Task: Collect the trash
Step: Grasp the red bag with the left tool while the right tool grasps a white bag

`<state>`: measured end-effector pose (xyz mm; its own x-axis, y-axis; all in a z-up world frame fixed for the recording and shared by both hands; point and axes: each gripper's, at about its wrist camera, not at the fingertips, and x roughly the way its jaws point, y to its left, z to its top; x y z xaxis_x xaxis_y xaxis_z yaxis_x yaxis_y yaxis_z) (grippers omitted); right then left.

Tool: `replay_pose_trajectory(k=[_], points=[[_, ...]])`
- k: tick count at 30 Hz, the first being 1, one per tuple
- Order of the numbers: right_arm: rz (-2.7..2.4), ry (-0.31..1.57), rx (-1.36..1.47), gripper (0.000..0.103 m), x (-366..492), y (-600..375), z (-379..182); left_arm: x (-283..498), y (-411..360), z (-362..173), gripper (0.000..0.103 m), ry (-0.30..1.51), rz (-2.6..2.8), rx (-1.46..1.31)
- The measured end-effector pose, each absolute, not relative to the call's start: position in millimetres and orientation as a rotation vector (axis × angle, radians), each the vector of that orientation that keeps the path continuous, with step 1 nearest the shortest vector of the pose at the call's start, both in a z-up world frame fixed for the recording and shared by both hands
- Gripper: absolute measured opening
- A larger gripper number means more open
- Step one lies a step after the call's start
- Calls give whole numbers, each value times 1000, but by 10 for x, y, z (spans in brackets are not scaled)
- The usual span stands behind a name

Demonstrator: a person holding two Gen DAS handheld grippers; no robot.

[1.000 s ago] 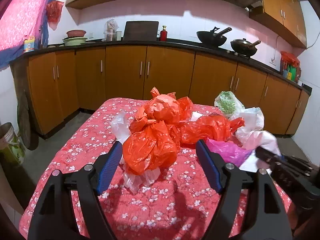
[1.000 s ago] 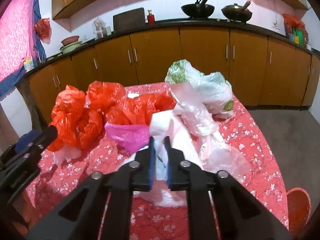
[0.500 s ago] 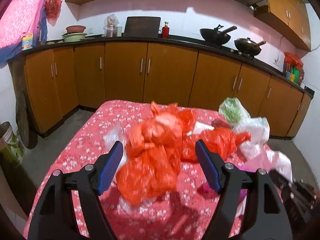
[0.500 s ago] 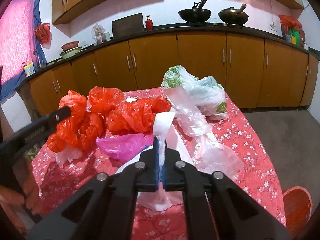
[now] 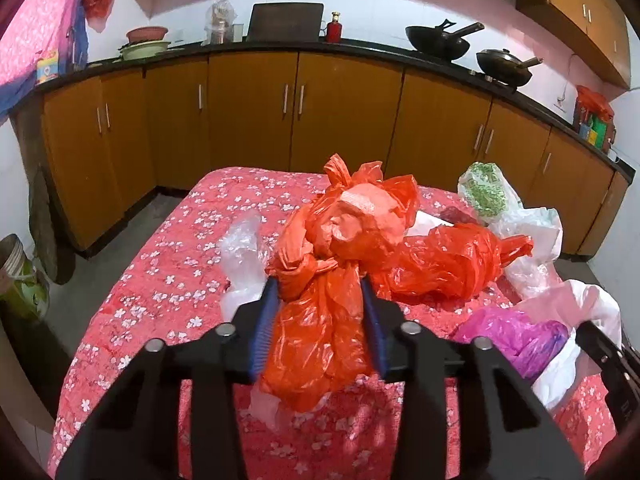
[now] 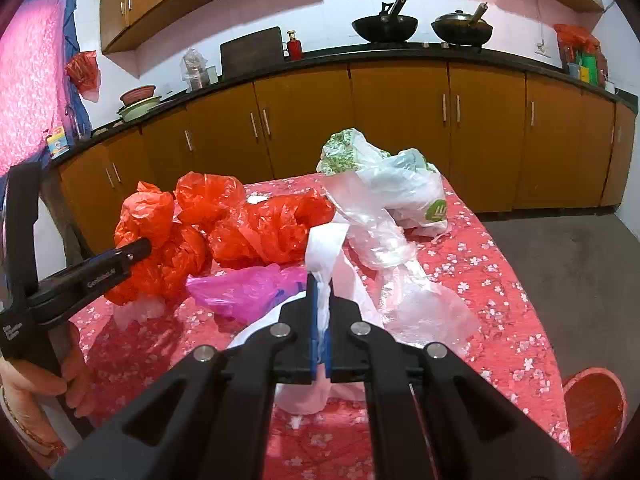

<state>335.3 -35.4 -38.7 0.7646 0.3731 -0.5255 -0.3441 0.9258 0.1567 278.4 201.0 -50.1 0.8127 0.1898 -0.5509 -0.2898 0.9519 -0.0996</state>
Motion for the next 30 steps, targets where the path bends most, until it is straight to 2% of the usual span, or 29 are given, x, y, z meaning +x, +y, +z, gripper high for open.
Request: replay_pose_trajectory(k=[5,30], points=[[386,574,56,4,3348,-373,-374,2675,1984,-454,28,535,241,-173],[341,490,91,4,3126,-903,-68,2307,1403,30,28,441,78,-164]])
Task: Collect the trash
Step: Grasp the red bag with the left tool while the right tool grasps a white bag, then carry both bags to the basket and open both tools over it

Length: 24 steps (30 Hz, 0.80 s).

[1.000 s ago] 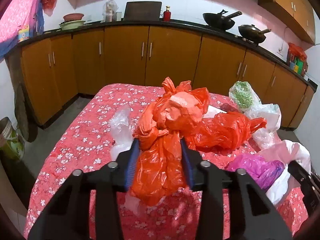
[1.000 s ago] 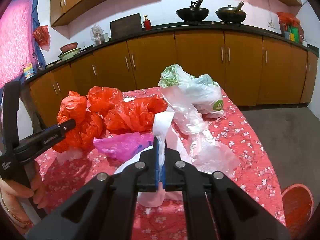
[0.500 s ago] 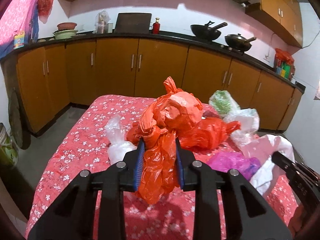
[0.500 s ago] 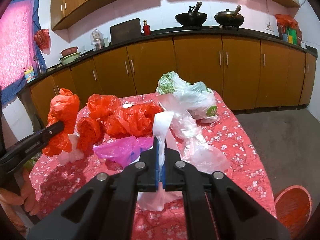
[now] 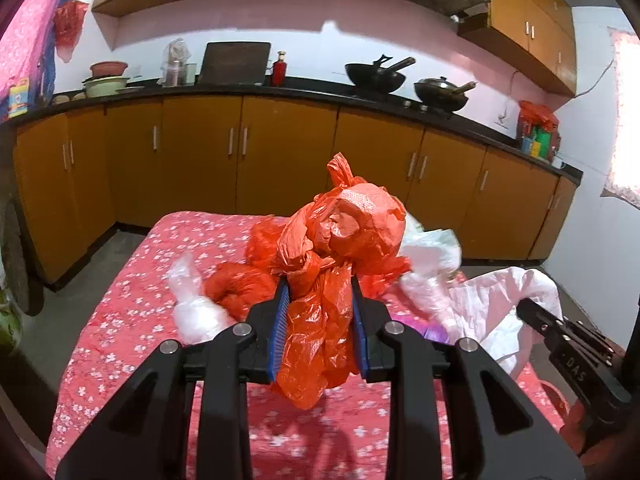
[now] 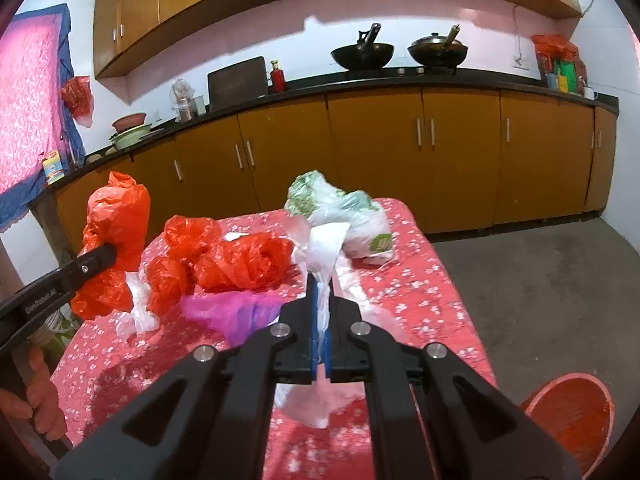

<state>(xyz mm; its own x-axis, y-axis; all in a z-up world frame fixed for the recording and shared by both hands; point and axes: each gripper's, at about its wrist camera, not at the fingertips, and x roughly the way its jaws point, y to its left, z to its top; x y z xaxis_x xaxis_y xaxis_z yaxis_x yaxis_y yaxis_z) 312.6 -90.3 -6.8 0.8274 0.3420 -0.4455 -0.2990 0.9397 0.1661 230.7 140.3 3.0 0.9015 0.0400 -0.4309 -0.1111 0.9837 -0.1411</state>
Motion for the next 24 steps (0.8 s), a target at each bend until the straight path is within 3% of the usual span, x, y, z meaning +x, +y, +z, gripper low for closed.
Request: replay_pose_trajectory(k=[24], points=[[198,372,152,4,2740,-2156,107,2382,482,38,28,454,-107,-126]])
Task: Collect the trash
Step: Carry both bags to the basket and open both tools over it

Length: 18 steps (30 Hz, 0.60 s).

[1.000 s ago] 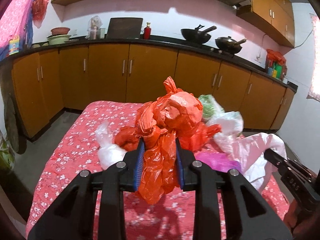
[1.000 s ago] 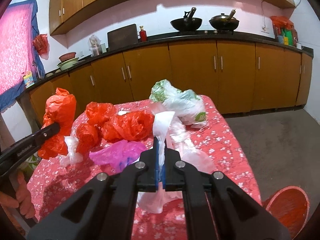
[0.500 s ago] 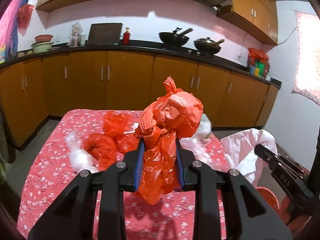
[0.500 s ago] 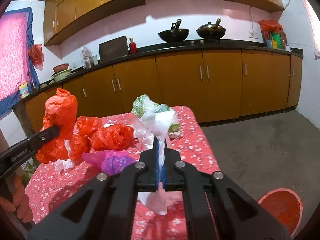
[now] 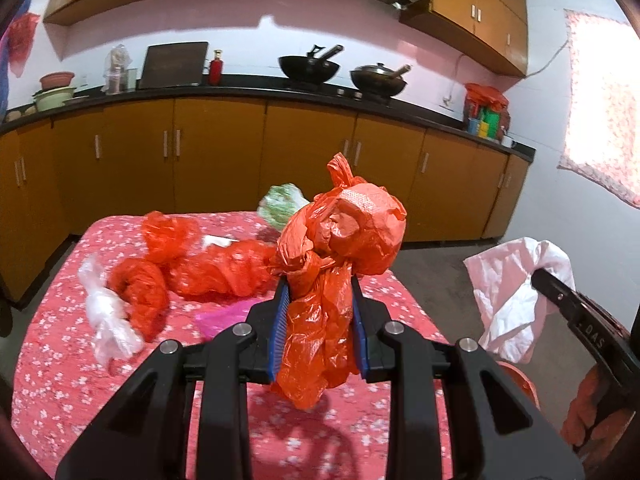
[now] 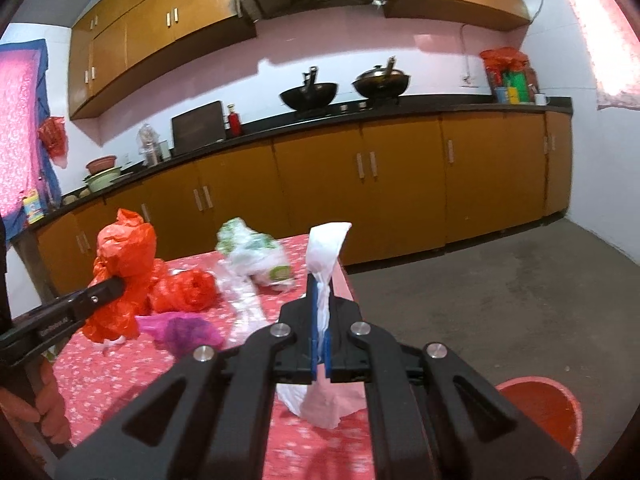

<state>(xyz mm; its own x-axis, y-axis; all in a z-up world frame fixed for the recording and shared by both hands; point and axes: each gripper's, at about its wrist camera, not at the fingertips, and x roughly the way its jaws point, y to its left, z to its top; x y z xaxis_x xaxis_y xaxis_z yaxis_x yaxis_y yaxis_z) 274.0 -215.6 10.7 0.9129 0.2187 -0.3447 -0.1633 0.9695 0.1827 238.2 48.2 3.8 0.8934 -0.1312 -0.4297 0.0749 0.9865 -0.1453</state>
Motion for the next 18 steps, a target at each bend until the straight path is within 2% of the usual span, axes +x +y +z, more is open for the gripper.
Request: replay_pose_trajectory(k=[18], points=[[-96,446,89,4,2566,-3263,-464,2378,-666,-242,28,537,-319,-128]])
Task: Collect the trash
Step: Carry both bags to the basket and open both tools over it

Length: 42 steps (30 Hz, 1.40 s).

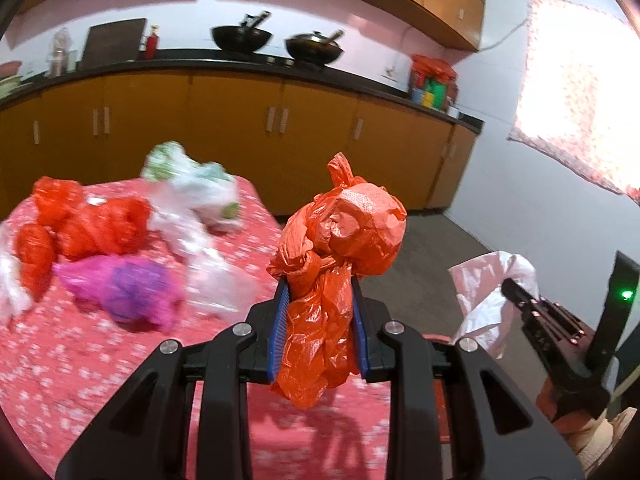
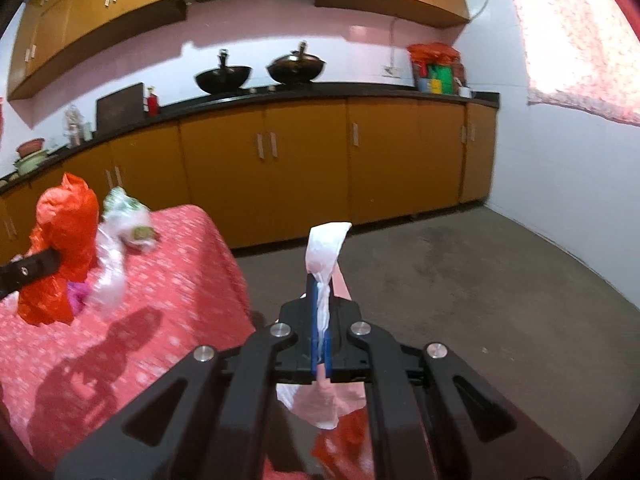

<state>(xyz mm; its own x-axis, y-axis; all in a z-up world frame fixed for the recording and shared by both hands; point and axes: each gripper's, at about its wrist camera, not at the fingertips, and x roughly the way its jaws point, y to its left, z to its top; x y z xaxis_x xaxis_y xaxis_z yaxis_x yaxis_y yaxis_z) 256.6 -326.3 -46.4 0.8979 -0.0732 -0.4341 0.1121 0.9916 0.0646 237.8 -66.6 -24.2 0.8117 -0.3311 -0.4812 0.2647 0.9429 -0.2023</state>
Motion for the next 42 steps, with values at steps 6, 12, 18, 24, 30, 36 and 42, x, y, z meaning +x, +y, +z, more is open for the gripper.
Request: replay_pose_trajectory(k=[6,12,18,24,30,36,42], points=[[-181,506,113,4,2474,-3674,-782,2338,-1170,-400,28,580,-404,-87],[-239,569,154,4,2382,-4074,-1153,2316,-1693,-630,28,640,-475,-43],[-260,630,204,4,2357,-4395,-1537,2346,-2281,-941,28,728,-537,12],[-264,672,229,4,2392,-4583,-1853,2427,-2754,-1243,28,793,-573,55],[-264,695,249,4,2422,-4716,-2044,2549,-3023,-1552,28,872,-586,70],[-252,712,268,5,2489,-4795,-2171,2642,-3145,-1748,29,917,-594,93],[-226,719,291,10,2550,-4822,-2221,2712,-3174,-1844,33,954,-591,85]])
